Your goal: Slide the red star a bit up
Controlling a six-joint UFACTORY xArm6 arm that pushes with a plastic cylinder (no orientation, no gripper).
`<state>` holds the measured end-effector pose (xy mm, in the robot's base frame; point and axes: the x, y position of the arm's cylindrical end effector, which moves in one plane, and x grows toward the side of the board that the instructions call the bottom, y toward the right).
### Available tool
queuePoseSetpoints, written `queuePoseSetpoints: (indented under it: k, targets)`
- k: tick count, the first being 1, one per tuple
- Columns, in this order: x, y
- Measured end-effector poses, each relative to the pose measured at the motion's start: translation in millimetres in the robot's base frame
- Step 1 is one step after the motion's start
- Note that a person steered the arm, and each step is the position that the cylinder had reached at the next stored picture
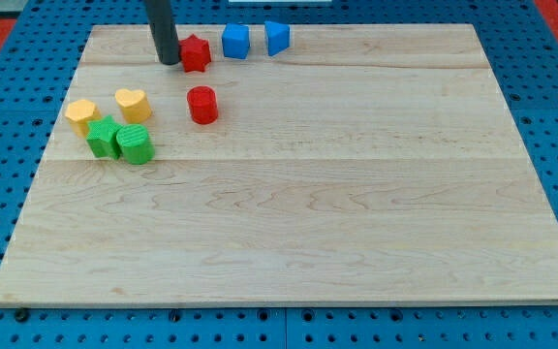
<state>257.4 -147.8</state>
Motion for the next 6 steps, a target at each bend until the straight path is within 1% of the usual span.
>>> queuePoseSetpoints:
  k: [1,2,3,5,6]
  targets:
    - [11,-6]
    - [38,-11]
    - [39,1]
    - [-6,4]
    - [-6,4]
